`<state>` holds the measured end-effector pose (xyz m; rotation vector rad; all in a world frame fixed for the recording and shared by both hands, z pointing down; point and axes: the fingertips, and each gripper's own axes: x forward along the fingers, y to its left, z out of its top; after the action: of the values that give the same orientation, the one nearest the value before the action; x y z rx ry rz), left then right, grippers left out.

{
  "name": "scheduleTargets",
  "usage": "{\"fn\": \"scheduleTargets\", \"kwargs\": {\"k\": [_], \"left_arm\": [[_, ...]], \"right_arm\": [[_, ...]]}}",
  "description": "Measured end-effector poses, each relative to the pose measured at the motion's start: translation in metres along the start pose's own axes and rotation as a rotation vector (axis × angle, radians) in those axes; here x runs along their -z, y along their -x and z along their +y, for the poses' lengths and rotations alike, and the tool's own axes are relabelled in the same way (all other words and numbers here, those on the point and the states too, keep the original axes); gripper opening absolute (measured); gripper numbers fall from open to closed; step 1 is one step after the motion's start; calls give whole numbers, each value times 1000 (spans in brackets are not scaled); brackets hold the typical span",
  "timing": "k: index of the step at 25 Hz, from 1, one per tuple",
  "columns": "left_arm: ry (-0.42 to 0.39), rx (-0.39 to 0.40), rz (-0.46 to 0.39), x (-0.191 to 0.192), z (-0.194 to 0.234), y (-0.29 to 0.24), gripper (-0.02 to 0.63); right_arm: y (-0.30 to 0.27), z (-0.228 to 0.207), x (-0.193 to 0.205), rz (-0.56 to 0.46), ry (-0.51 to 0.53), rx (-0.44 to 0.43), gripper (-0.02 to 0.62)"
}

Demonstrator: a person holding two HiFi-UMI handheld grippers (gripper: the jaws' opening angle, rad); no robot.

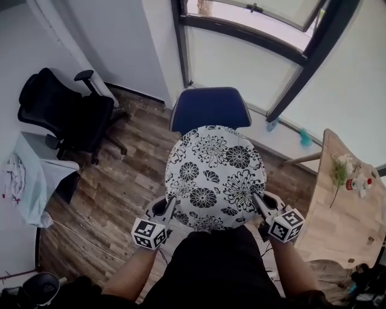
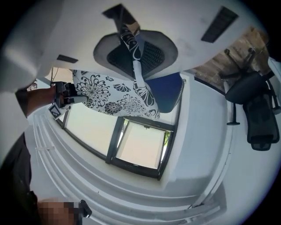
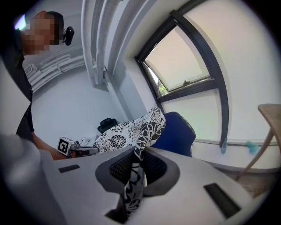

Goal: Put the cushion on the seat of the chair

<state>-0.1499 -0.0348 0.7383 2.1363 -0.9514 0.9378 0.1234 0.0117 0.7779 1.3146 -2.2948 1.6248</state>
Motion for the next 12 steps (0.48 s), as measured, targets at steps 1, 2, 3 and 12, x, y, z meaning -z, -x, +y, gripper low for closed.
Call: {"fn": "scheduleTargets", "kwargs": {"k": [1, 2, 3, 12], "left_arm": [[-5, 18, -4, 2, -9, 12, 28], [-10, 32, -4, 7, -19, 26, 28], [-10, 33, -9, 12, -28, 37, 28], [56, -124, -309, 25, -88, 130, 28]], "right_arm": [[15, 10, 6, -4, -1, 14, 44], [30, 20, 13, -6, -2, 29, 44], [45, 28, 17, -8, 5, 37, 44], [123, 113, -26, -39, 330, -86, 44]]}}
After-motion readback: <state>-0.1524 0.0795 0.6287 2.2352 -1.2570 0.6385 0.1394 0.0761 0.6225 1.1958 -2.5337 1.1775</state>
